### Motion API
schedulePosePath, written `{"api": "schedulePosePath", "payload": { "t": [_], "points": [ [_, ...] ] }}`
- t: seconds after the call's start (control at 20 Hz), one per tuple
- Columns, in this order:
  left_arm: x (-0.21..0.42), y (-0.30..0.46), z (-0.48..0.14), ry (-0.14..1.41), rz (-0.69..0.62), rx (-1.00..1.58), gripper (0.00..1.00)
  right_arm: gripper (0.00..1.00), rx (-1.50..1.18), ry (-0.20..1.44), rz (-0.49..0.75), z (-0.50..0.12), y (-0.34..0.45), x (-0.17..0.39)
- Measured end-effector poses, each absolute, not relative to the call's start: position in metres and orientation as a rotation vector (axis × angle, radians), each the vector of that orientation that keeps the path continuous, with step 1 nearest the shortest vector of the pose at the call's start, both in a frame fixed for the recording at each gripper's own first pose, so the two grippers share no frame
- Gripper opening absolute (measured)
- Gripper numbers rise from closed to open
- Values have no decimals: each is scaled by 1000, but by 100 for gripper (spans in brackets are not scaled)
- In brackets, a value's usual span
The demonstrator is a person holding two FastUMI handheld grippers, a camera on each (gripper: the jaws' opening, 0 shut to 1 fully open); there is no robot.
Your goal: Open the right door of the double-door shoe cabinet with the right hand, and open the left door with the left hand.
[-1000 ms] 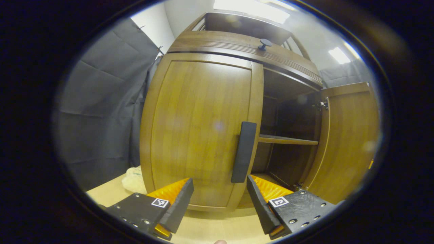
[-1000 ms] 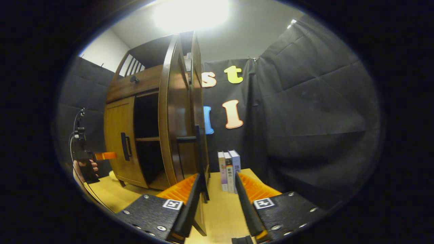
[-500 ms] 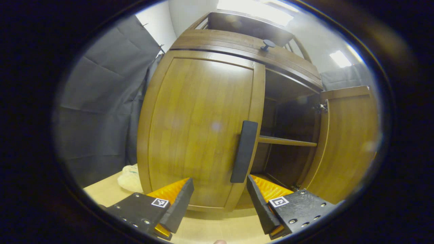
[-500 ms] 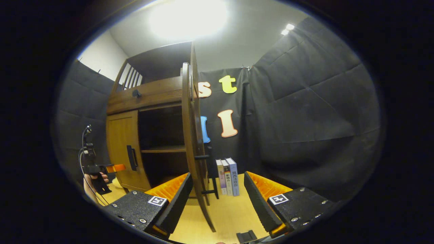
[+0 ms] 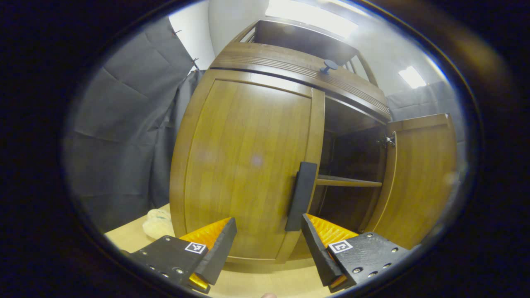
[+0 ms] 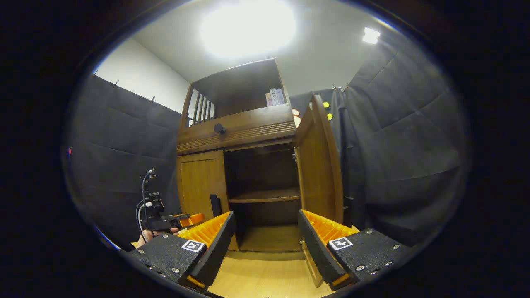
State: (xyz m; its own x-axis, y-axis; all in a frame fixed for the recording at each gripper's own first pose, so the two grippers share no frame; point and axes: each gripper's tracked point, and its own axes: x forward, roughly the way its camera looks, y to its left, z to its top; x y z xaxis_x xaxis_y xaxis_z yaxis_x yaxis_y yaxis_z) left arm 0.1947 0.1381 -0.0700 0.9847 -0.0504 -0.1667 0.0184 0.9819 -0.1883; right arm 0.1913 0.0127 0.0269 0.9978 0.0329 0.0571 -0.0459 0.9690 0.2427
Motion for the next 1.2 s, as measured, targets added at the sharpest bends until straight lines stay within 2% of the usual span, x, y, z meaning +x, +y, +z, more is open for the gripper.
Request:
{"api": "schedulePosePath", "payload": {
  "t": [0.1,0.15,0.3,0.4,0.45,0.6,0.65,0.75,0.8,0.85,0.9,1.0,1.1,1.2],
  "points": [
    [207,141,-78,199,-29,-187,95,89,204,-35,36,25,23,208],
    [210,139,-77,199,-36,-191,87,93,155,-32,22,25,28,217],
    [225,134,-81,194,-59,-190,96,93,32,-21,-26,22,37,230],
    [234,126,-75,175,-73,-174,86,94,51,8,-9,16,54,242],
    [240,122,-71,161,-76,-168,86,94,75,13,2,14,60,247],
    [250,107,-70,153,-99,-164,94,94,80,27,-20,9,58,255],
    [253,102,-70,155,-110,-159,90,95,70,37,-34,5,57,258],
    [258,95,-71,163,-118,-153,90,94,55,55,-46,0,61,261],
    [262,93,-74,166,-122,-153,86,94,46,63,-46,-1,61,262],
    [267,91,-76,172,-134,-154,90,94,38,68,-45,-2,61,263],
    [273,90,-79,175,-143,-154,91,95,29,71,-41,-3,62,263],
    [281,90,-80,174,-133,-149,82,95,23,78,-25,-5,65,262],
    [285,89,-77,170,-122,-142,83,95,31,80,-9,-6,65,260],
    [286,83,-74,166,-134,-133,58,95,47,80,2,-9,64,261]
  ]
}}
